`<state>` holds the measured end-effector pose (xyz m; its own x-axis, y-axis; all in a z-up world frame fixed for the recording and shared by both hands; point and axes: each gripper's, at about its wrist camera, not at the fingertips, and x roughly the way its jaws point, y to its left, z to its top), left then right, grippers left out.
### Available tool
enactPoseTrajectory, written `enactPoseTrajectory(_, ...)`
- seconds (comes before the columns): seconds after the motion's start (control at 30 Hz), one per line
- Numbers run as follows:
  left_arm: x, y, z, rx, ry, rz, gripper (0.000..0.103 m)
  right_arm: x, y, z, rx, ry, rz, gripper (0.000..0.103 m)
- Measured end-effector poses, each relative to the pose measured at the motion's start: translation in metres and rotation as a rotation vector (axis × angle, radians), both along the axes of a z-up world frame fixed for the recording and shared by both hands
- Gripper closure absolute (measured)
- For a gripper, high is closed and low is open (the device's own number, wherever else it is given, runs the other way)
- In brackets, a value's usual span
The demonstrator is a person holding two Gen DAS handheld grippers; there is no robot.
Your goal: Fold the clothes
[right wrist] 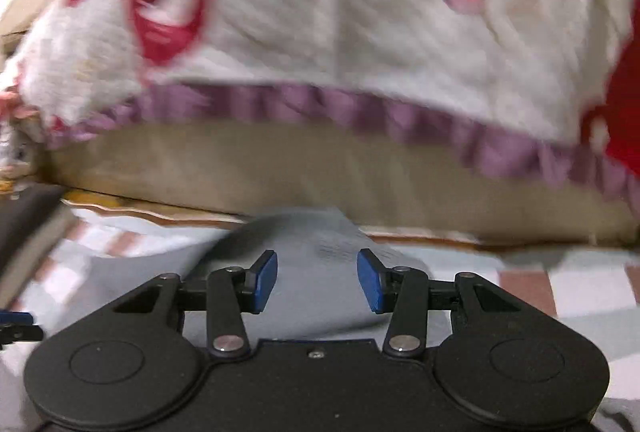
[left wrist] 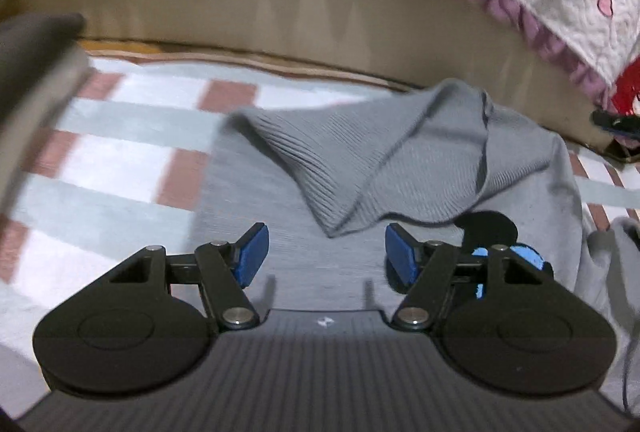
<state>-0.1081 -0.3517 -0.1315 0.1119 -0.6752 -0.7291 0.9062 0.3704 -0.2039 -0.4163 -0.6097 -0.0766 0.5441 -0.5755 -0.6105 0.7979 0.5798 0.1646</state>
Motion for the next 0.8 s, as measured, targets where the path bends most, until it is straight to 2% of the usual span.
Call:
enactPoseTrajectory(0.1, 0.005, -0.018, -0.025, -0.001, 0.030, 0.021, 0.039, 0.006, -0.007, -0.026, 0.003, 0.168, 0.062, 0.059)
enactPoseTrajectory(0.17, 0.010, -0.032, -0.038, 0.000, 0.044, 0.027, 0.039, 0.009, -0.012, -0.033, -0.040, 0.221, 0.062, 0.058)
enactPoseTrajectory(0.27, 0.009, -0.049, -0.046, 0.009, 0.009, 0.003, 0.039, 0.008, -0.034, -0.041, -0.009, 0.195, 0.013, 0.057)
enactPoseTrajectory(0.33, 0.008, -0.058, -0.050, 0.017, -0.020, -0.016, 0.032, 0.008, -0.048, -0.049, 0.010, 0.182, -0.011, 0.055)
enactPoseTrajectory(0.4, 0.007, -0.067, -0.052, 0.026, -0.051, -0.039, 0.031, 0.008, -0.063, -0.056, 0.029, 0.170, -0.034, 0.053)
enactPoseTrajectory(0.43, 0.006, -0.072, -0.053, 0.030, -0.066, -0.050, 0.027, 0.008, -0.067, -0.060, 0.037, 0.164, -0.042, 0.051)
enactPoseTrajectory(0.5, 0.005, -0.080, -0.055, 0.039, -0.096, -0.073, 0.027, 0.006, -0.072, -0.067, 0.065, 0.142, -0.053, 0.046)
enactPoseTrajectory(0.57, 0.004, -0.089, -0.057, 0.047, -0.127, -0.095, 0.050, 0.003, -0.078, -0.075, 0.122, 0.113, -0.058, 0.044)
enactPoseTrajectory(0.6, 0.004, -0.094, -0.058, 0.052, -0.142, -0.106, 0.078, 0.000, -0.079, -0.079, 0.142, 0.104, -0.061, 0.044)
enactPoseTrajectory(0.63, 0.005, -0.099, -0.057, 0.068, -0.157, -0.110, 0.094, -0.002, -0.079, -0.080, 0.157, 0.097, -0.064, 0.044)
enactPoseTrajectory(0.7, 0.013, -0.107, -0.050, 0.090, -0.144, -0.050, 0.096, -0.006, -0.081, -0.081, 0.182, 0.071, -0.073, 0.044)
enactPoseTrajectory(0.73, 0.017, -0.109, -0.046, 0.071, -0.132, -0.025, 0.097, -0.008, -0.082, -0.081, 0.194, 0.053, -0.077, 0.044)
enactPoseTrajectory(0.8, 0.020, -0.114, -0.037, 0.040, -0.185, -0.011, 0.097, -0.009, -0.085, -0.084, 0.207, 0.026, -0.083, 0.044)
